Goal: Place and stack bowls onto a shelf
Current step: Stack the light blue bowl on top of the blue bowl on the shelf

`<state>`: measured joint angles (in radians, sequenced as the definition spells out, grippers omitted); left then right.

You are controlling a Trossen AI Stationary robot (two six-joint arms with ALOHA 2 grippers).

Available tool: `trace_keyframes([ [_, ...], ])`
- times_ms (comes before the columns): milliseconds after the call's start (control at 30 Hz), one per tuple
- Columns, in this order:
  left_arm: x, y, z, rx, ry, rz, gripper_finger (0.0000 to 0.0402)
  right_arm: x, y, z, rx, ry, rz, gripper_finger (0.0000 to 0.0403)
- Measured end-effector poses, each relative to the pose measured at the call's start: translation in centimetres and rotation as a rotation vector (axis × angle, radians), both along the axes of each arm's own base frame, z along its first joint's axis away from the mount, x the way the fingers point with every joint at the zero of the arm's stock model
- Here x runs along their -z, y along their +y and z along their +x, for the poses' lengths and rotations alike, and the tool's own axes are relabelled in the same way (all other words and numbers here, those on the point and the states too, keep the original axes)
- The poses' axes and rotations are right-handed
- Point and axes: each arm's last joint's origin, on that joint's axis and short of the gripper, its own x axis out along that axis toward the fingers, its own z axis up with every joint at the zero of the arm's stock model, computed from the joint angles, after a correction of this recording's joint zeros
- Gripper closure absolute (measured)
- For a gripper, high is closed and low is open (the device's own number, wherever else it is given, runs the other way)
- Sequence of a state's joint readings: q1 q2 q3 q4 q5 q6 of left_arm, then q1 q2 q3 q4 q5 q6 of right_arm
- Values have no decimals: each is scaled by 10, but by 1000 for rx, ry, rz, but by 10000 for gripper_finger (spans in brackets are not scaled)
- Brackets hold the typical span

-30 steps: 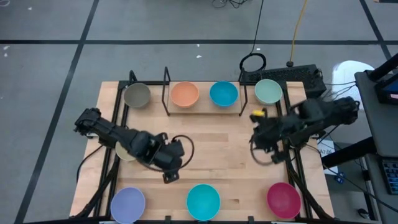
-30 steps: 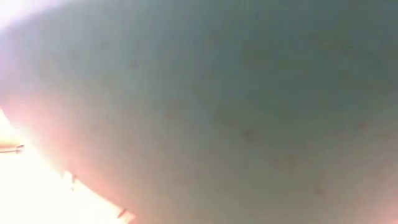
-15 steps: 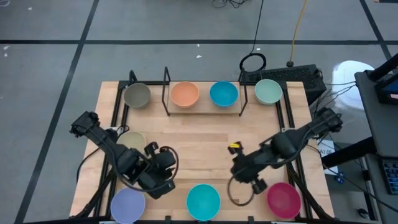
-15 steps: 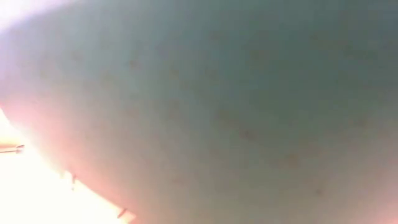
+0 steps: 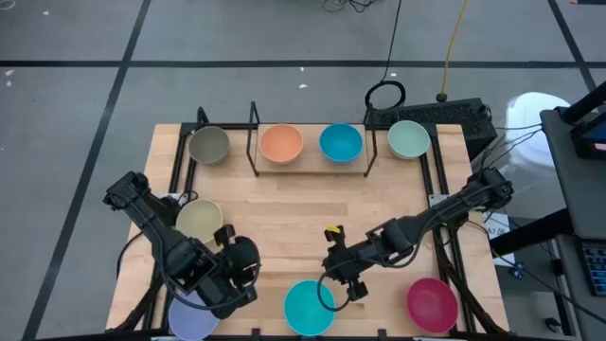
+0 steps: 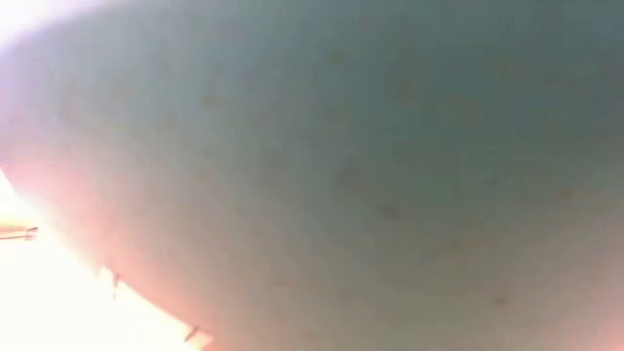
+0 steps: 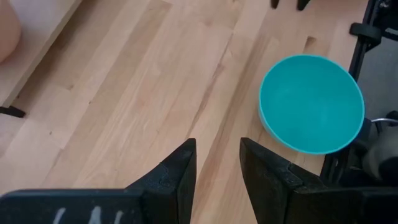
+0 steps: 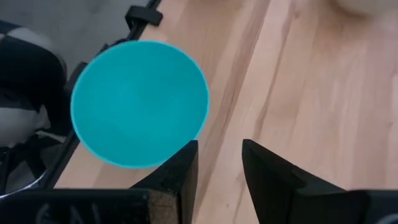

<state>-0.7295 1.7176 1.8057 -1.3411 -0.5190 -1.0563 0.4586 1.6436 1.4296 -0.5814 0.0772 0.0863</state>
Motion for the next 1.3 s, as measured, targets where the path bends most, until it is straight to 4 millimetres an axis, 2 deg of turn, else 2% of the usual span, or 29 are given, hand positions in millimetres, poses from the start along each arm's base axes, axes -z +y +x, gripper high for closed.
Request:
trace_keyframes([
  [167, 0, 0, 0, 3, 3, 4, 273, 27, -6, -2, 62, 38, 27, 287],
  [367, 1, 2, -2, -1, 19, 17, 273, 47, -10, 0, 150, 81, 74, 287],
  [767, 1, 2, -2, -5, 20, 17, 273, 68, 4, 21, 141, 99, 261, 287],
  [933, 1, 2, -2, -1, 22, 20, 273, 83, 8, 26, 131, 123, 266, 287],
  [1300, 1, 2, -2, 2, 23, 22, 273, 100, 10, 33, 99, 130, 224, 287],
])
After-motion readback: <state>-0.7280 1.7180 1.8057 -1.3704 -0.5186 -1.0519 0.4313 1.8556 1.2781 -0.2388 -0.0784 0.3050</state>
